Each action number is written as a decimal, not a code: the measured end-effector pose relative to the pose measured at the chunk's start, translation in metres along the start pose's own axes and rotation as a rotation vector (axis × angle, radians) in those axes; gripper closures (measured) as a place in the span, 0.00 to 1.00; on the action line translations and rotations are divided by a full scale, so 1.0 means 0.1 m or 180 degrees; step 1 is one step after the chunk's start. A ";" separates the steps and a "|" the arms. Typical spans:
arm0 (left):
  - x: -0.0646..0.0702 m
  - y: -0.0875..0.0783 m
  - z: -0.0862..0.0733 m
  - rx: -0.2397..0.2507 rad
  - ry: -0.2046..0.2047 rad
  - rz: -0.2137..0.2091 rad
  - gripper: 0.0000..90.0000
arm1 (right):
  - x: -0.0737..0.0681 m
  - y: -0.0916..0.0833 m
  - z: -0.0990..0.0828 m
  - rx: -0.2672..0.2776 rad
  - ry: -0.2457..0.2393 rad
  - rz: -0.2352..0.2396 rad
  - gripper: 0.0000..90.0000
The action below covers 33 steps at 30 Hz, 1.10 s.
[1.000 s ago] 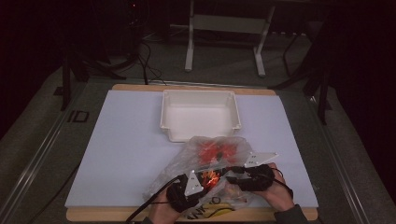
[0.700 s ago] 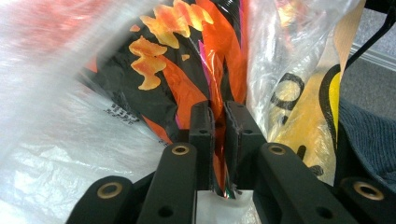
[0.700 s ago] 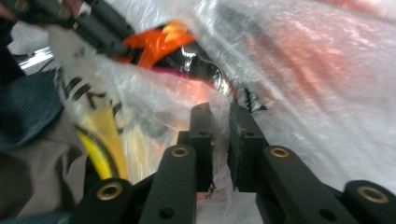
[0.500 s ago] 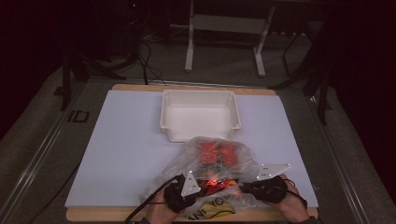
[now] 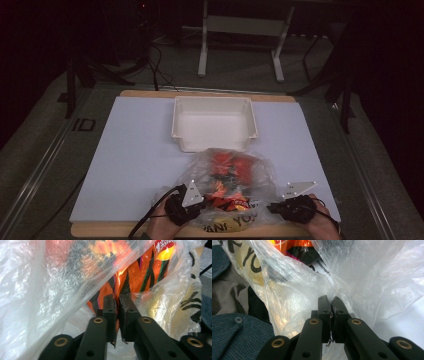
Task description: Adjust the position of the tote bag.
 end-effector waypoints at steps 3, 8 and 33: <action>0.03 -0.04 -0.03 0.0017 0.0050 -0.0051 0.79 | -0.03 -0.01 0.03 0.0044 -0.0036 0.0023 0.82; 0.04 -0.14 -0.06 0.0085 0.0049 -0.0088 0.68 | -0.08 -0.10 0.17 0.0384 0.0004 0.0129 0.67; -0.01 -0.28 -0.31 0.0035 -0.0061 -0.0111 0.65 | -0.15 -0.36 0.49 0.1107 0.0110 0.0434 0.63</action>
Point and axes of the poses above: each handheld gripper's, and its own axes: y roughly forward along the jaws, z roughly out of its top, x roughly to its right, the point moved 4 cm from there along y, roughly forward along the jaws, and after that the axes turned 7 degrees about -x, right-handed, at the moved point
